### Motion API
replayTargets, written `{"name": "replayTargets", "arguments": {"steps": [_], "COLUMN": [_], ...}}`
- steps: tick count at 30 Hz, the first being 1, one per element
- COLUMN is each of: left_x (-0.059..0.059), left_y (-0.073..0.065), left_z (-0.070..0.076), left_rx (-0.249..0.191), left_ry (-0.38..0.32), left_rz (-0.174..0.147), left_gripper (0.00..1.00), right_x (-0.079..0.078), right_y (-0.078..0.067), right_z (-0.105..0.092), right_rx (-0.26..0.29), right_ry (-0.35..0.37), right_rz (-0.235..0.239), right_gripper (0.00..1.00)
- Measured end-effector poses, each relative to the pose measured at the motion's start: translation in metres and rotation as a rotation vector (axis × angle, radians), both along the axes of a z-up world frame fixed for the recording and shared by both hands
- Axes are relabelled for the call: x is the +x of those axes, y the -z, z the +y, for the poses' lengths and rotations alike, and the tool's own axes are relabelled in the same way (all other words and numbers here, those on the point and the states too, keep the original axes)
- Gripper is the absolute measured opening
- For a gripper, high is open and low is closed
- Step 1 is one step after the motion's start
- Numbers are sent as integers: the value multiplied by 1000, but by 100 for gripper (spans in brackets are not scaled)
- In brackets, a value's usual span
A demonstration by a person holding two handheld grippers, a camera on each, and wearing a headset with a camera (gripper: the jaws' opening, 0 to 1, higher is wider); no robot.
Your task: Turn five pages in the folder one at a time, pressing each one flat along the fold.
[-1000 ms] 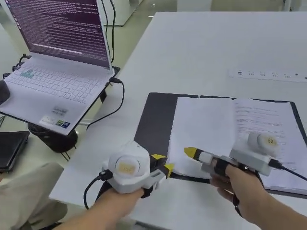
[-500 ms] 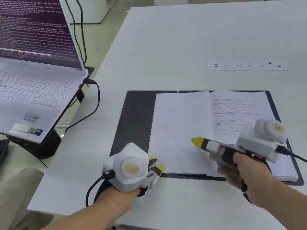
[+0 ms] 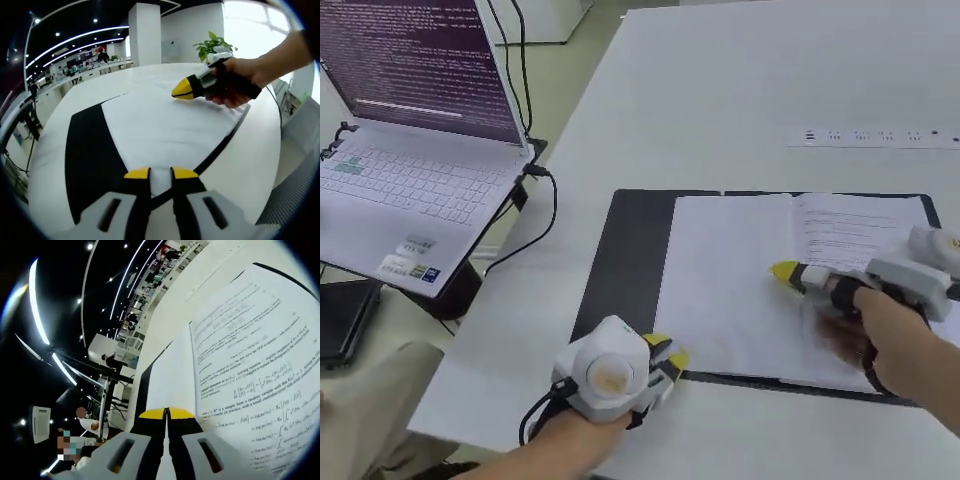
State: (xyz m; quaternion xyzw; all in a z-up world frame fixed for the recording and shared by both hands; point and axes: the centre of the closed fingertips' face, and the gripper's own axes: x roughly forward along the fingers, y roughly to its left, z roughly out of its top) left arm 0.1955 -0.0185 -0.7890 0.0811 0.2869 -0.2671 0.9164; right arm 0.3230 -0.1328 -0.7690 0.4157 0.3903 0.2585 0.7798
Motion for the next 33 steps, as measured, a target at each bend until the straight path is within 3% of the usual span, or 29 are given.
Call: {"name": "replayTargets", "arguments": {"steps": [4, 5, 6, 9, 21, 28, 33], "left_x": [0, 0, 0, 0, 0, 0, 0], "left_y": [0, 1, 1, 2, 2, 0, 1], "left_z": [0, 1, 1, 1, 1, 1, 1], "left_rx": [-9, -8, -9, -11, -12, -16, -17], "left_ry": [-8, -7, -8, -8, -8, -12, -12], "left_rz": [-1, -3, -4, -6, -9, -11, -11], "left_gripper": [14, 14, 14, 14, 14, 14, 14], "right_x": [13, 16, 19, 30, 62, 74, 91], "right_y": [5, 3, 4, 5, 9, 7, 10], "right_z": [-7, -5, -6, -9, -12, -13, -16], "right_rx": [25, 82, 93, 95, 213, 251, 277], "right_ry": [64, 71, 83, 104, 222, 278, 330], "right_rz": [45, 78, 83, 79, 159, 171, 180], "right_gripper": [0, 0, 0, 0, 0, 0, 0]}}
